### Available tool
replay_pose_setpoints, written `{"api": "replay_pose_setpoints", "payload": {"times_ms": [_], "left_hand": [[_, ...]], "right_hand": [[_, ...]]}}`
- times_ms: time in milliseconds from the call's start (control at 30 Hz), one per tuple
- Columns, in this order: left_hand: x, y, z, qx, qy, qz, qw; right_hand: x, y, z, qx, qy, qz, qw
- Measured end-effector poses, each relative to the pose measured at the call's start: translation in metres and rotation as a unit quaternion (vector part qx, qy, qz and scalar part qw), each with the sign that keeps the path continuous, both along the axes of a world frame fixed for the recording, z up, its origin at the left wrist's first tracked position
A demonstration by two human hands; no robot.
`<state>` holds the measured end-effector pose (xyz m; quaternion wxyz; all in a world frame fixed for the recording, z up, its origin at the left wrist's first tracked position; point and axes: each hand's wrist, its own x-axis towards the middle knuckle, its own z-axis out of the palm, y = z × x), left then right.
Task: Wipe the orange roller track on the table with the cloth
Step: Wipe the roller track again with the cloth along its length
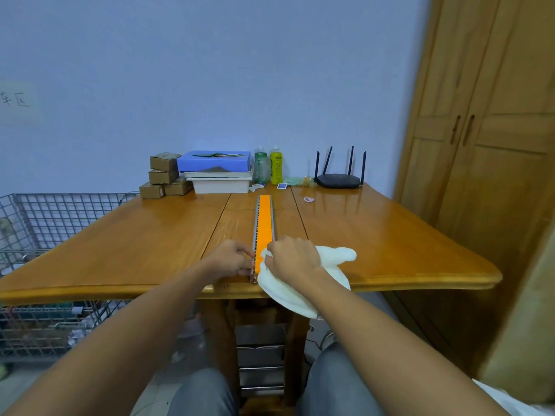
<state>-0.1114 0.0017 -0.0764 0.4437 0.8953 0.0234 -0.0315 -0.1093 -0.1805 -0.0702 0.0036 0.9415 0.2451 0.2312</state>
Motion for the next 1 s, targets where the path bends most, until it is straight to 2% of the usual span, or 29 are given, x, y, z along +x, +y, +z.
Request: {"api": "replay_pose_setpoints", "payload": {"times_ms": [267,433,700,1000], "left_hand": [[0.003,0.003,-0.002,-0.010,0.009,-0.005,1.000],[0.004,0.004,-0.001,-0.015,0.009,-0.014,1.000],[0.013,0.006,0.002,0.006,0.006,-0.016,1.000],[0.036,0.008,-0.002,0.033,-0.021,0.007,0.999]], "right_hand": [[0.003,-0.019,0.003,0.030,0.069,-0.032,0.997],[0.009,-0.025,0.012,0.034,0.075,-0.030,0.996],[0.039,-0.044,0.028,0.065,0.021,-0.034,0.997],[0.068,-0.043,0.031,0.015,-0.064,-0.023,0.998]]}}
